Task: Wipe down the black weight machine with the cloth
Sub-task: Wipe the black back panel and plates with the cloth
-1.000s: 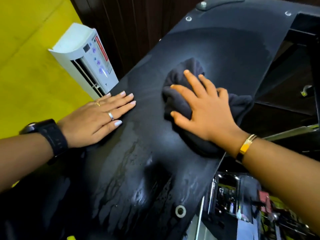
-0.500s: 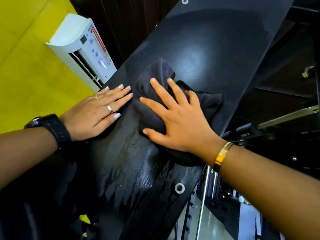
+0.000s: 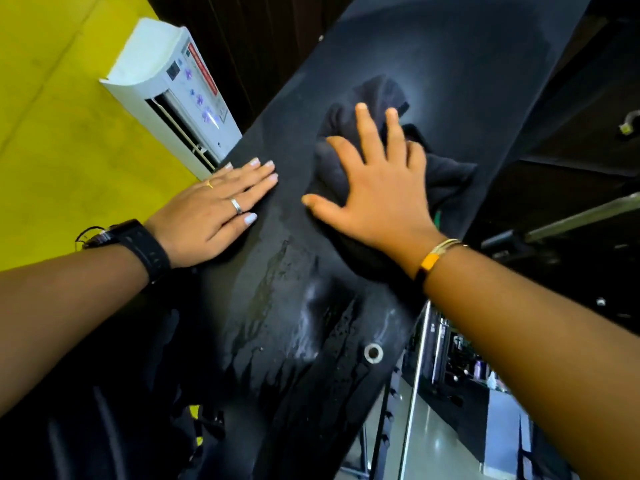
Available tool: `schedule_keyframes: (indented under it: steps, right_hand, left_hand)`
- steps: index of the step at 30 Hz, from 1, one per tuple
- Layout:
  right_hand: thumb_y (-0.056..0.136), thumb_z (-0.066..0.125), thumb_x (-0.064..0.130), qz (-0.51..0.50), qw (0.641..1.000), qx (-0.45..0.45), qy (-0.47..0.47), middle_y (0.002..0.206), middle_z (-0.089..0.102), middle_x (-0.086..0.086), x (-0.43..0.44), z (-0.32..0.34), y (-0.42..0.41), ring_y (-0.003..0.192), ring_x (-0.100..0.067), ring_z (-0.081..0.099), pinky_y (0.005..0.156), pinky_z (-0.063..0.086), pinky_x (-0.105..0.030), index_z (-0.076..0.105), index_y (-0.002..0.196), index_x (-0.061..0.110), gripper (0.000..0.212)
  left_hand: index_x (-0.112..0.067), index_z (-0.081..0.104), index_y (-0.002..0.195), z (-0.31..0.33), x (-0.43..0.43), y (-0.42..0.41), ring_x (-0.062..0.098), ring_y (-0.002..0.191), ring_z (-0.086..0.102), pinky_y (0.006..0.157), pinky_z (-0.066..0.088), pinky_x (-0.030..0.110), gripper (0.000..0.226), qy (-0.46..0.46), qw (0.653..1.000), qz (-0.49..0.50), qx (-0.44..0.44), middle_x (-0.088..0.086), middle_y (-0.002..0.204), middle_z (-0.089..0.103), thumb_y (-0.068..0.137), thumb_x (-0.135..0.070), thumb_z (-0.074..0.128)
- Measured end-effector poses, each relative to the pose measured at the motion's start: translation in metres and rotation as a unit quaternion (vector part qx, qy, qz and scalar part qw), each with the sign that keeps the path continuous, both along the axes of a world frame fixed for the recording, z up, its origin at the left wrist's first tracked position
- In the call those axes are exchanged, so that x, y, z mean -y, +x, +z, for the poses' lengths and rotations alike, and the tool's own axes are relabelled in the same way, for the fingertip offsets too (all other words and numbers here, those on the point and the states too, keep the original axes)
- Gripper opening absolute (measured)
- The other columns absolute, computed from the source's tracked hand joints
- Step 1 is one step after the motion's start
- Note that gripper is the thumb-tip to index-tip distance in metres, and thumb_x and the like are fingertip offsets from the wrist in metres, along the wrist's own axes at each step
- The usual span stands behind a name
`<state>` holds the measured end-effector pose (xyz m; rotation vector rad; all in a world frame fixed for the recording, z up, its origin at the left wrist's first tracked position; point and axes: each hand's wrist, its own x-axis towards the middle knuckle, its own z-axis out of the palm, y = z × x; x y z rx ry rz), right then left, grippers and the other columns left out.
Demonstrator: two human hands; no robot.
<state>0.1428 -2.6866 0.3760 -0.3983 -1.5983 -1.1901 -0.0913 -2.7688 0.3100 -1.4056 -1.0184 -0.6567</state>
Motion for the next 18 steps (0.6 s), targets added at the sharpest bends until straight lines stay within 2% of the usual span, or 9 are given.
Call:
schedule_keyframes:
  steps: [4, 8, 12, 15, 18]
  right_hand:
    - [0.075, 0.048, 0.070, 0.018, 0.996, 0.071, 0.050, 0.157, 0.027, -0.011, -0.005, -0.047, -0.001, 0.143, -0.041, 0.022, 0.100, 0.028, -0.054, 0.054, 0.135, 0.024, 0.075]
    - [0.080, 0.046, 0.071, 0.021, 0.990, 0.114, 0.080, 0.157, 0.030, -0.005, -0.020, -0.049, 0.033, 0.143, -0.034, 0.027, 0.099, 0.034, -0.051, 0.054, 0.135, 0.028, 0.070]
    - [0.079, 0.045, 0.073, -0.001, 0.992, 0.087, 0.090, 0.156, 0.031, -0.004, -0.030, -0.012, 0.065, 0.141, -0.033, 0.031, 0.095, 0.035, -0.047, 0.053, 0.133, 0.031, 0.069]
    - [0.078, 0.041, 0.075, -0.005, 0.998, 0.031, 0.058, 0.158, 0.026, -0.007, -0.032, 0.022, 0.079, 0.141, -0.038, 0.029, 0.095, 0.035, -0.050, 0.052, 0.133, 0.030, 0.072]
    - [0.073, 0.036, 0.080, -0.028, 0.999, -0.025, 0.011, 0.161, 0.014, -0.010, -0.026, 0.038, 0.070, 0.142, -0.043, 0.020, 0.098, 0.030, -0.053, 0.049, 0.130, 0.028, 0.078]
  left_hand:
    - [-0.002, 0.030, 0.149, -0.002, 0.002, 0.002, 0.023, 0.144, 0.023, 0.120, 0.005, 0.026, 0.058, 0.001, 1.000, 0.009, 0.008, 0.011, 0.156, 0.027, 0.103, -0.036, 0.025]
    - [-0.002, 0.031, 0.149, -0.004, 0.001, 0.004, 0.018, 0.146, 0.020, 0.120, 0.008, 0.028, 0.056, 0.001, 1.000, 0.016, -0.002, 0.010, 0.156, 0.028, 0.102, -0.033, 0.026]
    - [-0.004, 0.032, 0.149, -0.004, 0.001, 0.005, 0.007, 0.148, 0.010, 0.120, 0.007, 0.028, 0.056, 0.007, 1.000, 0.008, -0.002, 0.008, 0.157, 0.028, 0.101, -0.032, 0.028]
    - [-0.004, 0.035, 0.148, -0.004, 0.000, 0.004, 0.015, 0.146, 0.020, 0.119, 0.009, 0.029, 0.055, 0.007, 1.000, -0.006, -0.005, 0.008, 0.155, 0.030, 0.100, -0.029, 0.031]
    - [-0.005, 0.036, 0.148, -0.002, -0.001, 0.003, 0.020, 0.145, 0.024, 0.119, 0.010, 0.028, 0.054, 0.008, 1.000, -0.009, -0.009, 0.007, 0.156, 0.031, 0.100, -0.030, 0.030]
